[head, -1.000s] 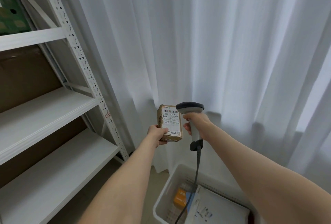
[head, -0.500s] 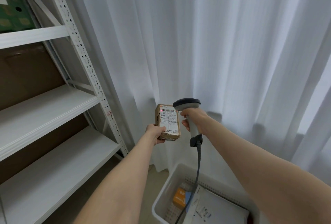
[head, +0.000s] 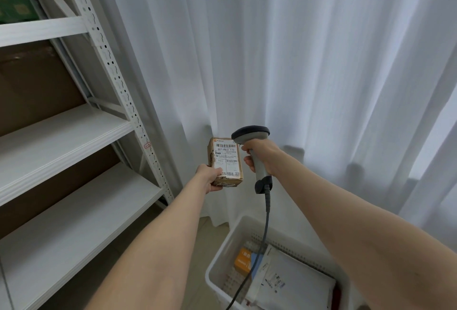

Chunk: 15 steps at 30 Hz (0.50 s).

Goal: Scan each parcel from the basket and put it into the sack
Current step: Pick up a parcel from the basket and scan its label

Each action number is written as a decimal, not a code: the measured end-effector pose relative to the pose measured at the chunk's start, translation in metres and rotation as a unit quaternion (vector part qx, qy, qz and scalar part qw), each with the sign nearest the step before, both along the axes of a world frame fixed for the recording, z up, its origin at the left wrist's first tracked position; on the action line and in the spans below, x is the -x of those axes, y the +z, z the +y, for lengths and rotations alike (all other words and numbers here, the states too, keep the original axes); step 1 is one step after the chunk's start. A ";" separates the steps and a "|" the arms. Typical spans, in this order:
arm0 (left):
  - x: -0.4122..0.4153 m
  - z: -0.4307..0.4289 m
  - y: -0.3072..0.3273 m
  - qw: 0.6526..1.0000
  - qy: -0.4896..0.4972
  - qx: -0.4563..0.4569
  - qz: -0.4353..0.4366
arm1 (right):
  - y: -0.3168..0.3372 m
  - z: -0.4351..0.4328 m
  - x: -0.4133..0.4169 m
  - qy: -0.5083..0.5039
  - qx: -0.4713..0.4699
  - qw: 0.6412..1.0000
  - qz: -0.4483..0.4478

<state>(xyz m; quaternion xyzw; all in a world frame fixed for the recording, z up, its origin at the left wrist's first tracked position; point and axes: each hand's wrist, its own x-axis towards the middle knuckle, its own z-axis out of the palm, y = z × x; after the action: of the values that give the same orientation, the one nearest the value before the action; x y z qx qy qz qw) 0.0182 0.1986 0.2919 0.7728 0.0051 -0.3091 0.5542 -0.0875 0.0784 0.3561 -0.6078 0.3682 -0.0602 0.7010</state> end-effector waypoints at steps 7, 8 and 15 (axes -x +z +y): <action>0.001 0.000 -0.007 1.000 0.004 -0.004 0.006 | 0.004 0.000 0.003 0.009 0.001 1.000 0.008; 0.001 0.000 -0.007 1.000 0.004 -0.004 0.007 | 0.004 0.000 0.004 0.010 0.000 1.000 0.010; 0.003 -0.001 -0.006 1.000 0.000 -0.004 0.006 | 0.005 0.003 0.009 0.022 -0.004 1.000 0.015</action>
<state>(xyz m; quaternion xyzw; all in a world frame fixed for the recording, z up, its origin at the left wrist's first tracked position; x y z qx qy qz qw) 0.0149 0.1980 0.2857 0.7731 0.0097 -0.3141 0.5510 -0.0967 0.0812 0.3606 -0.6137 0.3649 -0.0340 0.6993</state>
